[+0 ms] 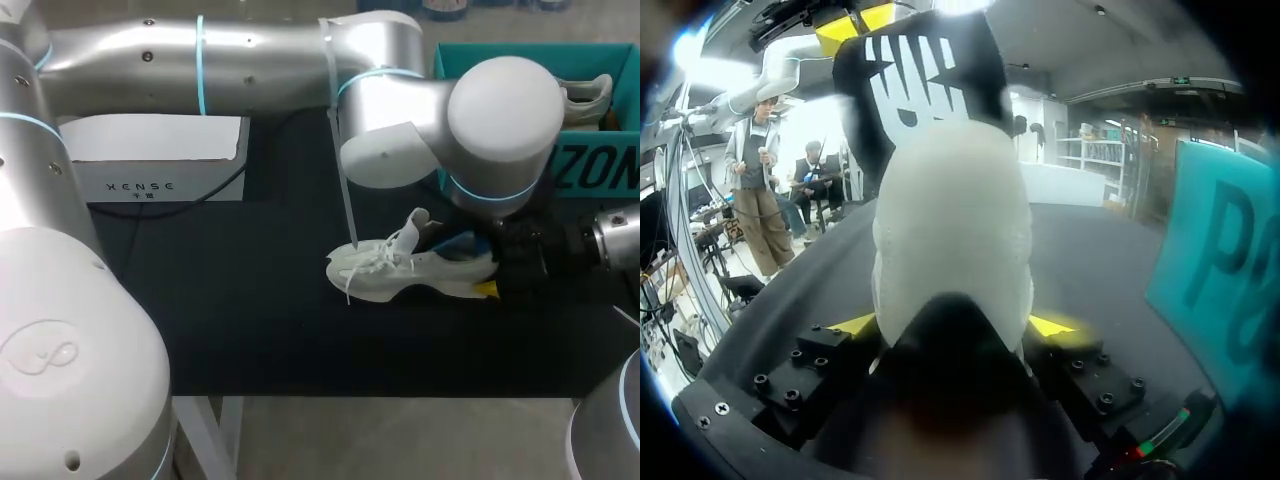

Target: Take the shoe out of the shoebox, open the shoe tongue, remove and reinsert the insole, then place the shoe into the shoebox

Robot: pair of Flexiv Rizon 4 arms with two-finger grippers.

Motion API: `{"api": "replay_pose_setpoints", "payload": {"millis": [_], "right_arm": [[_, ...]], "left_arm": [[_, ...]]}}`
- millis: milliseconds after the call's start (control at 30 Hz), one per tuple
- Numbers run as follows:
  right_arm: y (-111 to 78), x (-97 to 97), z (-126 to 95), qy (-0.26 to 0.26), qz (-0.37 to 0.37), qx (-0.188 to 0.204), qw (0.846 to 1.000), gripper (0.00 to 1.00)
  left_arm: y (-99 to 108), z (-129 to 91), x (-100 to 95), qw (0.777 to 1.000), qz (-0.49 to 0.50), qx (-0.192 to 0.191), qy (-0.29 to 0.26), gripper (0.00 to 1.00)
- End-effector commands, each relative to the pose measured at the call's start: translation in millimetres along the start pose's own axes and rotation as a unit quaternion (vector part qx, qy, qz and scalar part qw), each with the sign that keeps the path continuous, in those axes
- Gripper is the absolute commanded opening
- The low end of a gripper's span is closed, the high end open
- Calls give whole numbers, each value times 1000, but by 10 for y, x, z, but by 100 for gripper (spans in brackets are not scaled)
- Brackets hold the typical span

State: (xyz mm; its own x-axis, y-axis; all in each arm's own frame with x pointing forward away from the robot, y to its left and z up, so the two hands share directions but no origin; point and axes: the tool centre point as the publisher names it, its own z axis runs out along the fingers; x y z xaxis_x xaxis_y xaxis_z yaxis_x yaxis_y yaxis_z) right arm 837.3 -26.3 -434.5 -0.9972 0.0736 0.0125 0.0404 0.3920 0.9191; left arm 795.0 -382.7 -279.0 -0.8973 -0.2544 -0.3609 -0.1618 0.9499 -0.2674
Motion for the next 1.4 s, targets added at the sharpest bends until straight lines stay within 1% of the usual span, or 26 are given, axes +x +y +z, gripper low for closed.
{"api": "replay_pose_setpoints", "payload": {"millis": [33, 100, 167, 200, 333, 500, 700, 733, 800, 833, 1033, 1100, 1233, 1400], "right_arm": [[-45, -5, 35, -1, 0, 1, 1000, 0], [-45, -5, 35, -1, 0, 1, 1000, 0], [-45, -5, 35, -1, 0, 1, 1000, 0], [-45, -5, 35, -1, 0, 1, 1000, 0], [-45, -5, 35, -1, 0, 1, 1000, 0], [-45, -5, 35, -1, 0, 1, 1000, 0], [-45, -5, 35, -1, 0, 1, 1000, 0], [-45, -5, 35, -1, 0, 1, 1000, 0], [-45, -5, 35, -1, 0, 1, 1000, 0], [-45, -5, 35, -1, 0, 1, 1000, 0], [-45, -5, 35, -1, 0, 1, 1000, 0], [-45, -5, 35, -1, 0, 1, 1000, 0], [-45, -5, 35, -1, 0, 1, 1000, 0], [-45, -5, 35, -1, 0, 1, 1000, 0]], "left_arm": [[49, 21, -7, 1000, -3, -5, -2, 25], [60, 27, -12, 1000, -4, -7, -3, 29], [67, 32, -17, 1000, -7, -8, -2, 40], [71, 38, -19, 1000, -9, -9, -4, 42], [76, 71, -24, 1000, -12, -14, -12, 46], [50, 122, -52, 999, -9, -21, -24, 45], [20, 170, -84, 999, -1, -27, -39, 40], [20, 173, -87, 999, 1, -28, -41, 35], [23, 175, -94, 999, -1, -27, -43, 4], [24, 175, -95, 999, -1, -27, -43, 0], [44, 175, -83, 998, -5, -28, -47, 0], [55, 144, -75, 998, -6, -27, -48, 0], [49, 43, -67, 999, -9, -15, -48, 0], [-55, -131, -55, 999, -7, 13, -47, 0]]}}
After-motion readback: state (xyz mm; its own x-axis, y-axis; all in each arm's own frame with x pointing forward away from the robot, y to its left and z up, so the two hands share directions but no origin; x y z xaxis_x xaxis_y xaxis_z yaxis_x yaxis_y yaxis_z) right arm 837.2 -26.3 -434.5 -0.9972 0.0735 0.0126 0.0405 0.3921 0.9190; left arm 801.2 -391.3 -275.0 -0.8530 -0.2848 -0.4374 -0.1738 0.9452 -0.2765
